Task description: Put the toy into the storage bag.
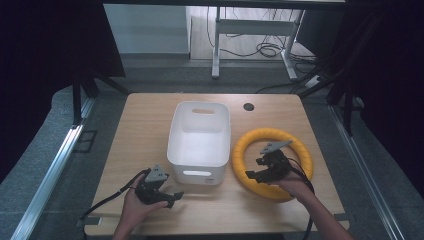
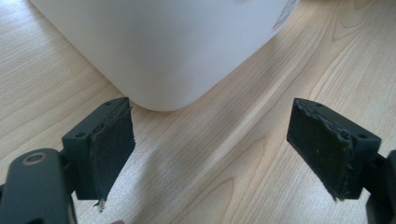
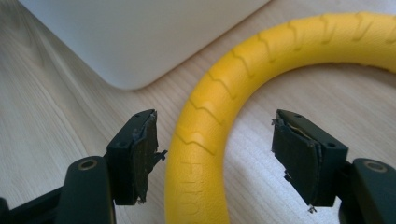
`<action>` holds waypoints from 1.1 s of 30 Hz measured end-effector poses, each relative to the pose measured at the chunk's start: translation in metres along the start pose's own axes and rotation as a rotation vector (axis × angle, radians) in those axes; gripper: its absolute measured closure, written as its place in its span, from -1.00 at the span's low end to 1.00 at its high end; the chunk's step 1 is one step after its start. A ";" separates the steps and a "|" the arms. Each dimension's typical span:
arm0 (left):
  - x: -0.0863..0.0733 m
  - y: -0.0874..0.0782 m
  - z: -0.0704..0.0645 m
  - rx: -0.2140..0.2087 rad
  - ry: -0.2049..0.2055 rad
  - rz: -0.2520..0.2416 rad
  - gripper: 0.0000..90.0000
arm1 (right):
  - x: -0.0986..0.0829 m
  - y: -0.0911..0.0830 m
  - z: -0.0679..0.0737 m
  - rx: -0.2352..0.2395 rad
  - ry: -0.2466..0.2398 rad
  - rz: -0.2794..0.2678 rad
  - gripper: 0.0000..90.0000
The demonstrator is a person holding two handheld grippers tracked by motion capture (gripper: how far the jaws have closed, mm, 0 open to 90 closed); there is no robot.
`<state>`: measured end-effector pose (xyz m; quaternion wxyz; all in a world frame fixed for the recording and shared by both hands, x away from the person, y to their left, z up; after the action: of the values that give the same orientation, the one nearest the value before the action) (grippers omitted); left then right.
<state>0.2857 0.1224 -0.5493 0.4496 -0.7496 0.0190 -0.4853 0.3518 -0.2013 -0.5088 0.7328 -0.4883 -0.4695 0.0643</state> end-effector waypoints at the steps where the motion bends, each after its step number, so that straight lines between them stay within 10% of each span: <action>1: 0.000 0.000 0.000 0.000 0.000 0.003 -0.66 | 0.000 0.003 0.001 -0.002 -0.016 0.027 -0.30; 33: 0.000 0.000 -0.001 -0.008 -0.003 0.003 -0.66 | -0.023 0.044 0.014 -0.028 -0.174 0.443 -0.12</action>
<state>0.2846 0.1219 -0.5493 0.4475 -0.7521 0.0213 -0.4834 0.3446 -0.1824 -0.5557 0.6510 -0.5819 -0.4130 0.2588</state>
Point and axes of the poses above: each handheld gripper's, and its own axes: y roughly forward along the jaws, x roughly out of its top, z roughly to its left, the point moved 6 cm from there along y, roughly forward along the jaws, and after that the axes turned 1 degree about -x, right-handed, at the moved point
